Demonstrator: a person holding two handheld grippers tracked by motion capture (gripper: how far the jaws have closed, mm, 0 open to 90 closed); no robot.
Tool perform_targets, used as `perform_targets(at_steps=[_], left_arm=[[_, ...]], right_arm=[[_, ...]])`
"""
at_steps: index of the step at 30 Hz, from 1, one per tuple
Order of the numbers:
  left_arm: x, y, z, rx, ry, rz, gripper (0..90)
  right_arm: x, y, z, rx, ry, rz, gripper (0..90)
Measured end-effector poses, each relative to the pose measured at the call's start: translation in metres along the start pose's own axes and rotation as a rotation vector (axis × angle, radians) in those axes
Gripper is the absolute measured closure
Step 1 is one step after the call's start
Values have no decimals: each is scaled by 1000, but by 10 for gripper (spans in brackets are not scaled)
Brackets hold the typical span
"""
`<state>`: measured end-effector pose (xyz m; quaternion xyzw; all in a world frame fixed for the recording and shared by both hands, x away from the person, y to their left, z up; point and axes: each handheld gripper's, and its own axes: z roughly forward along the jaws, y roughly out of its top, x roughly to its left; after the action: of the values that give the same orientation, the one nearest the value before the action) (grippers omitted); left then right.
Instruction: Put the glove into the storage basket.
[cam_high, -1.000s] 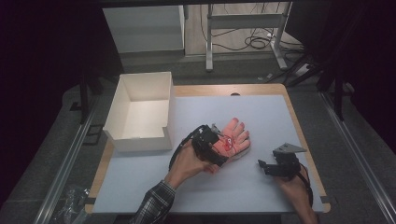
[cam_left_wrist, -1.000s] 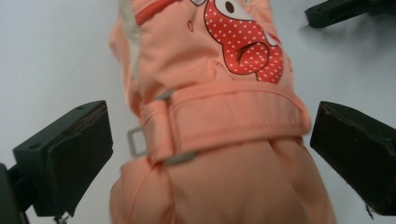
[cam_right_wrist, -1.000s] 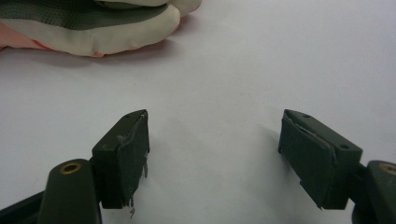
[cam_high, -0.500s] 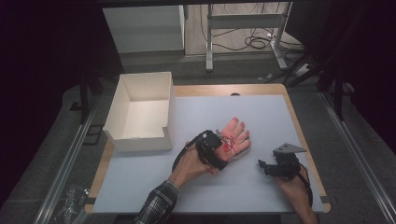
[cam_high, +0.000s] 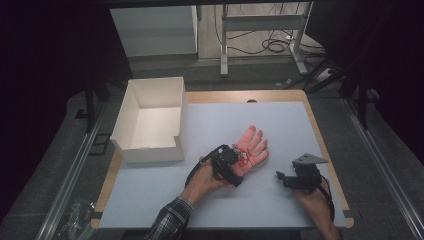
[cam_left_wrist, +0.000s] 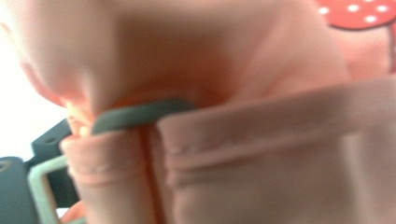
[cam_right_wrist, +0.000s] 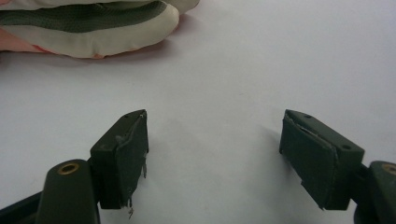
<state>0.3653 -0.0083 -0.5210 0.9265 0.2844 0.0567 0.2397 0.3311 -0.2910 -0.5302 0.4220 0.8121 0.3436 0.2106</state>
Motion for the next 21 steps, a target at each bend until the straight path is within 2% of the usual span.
perform_targets(at_steps=[4, 5, 10, 21], left_arm=[[-3, 1, -4, 4, 1, 12, 209], [-4, 1, -5, 8, 2, 17, 209], [-3, 2, -11, 11, 3, 34, 361], [4, 0, -17, -31, -35, -4, 402]], right_arm=[[0, 0, 0, 0, 0, 0, 239], [0, 0, 0, 0, 0, 0, 239], [0, 0, 0, -1, 0, -2, 239], [0, 0, 0, -2, -1, 1, 239]])
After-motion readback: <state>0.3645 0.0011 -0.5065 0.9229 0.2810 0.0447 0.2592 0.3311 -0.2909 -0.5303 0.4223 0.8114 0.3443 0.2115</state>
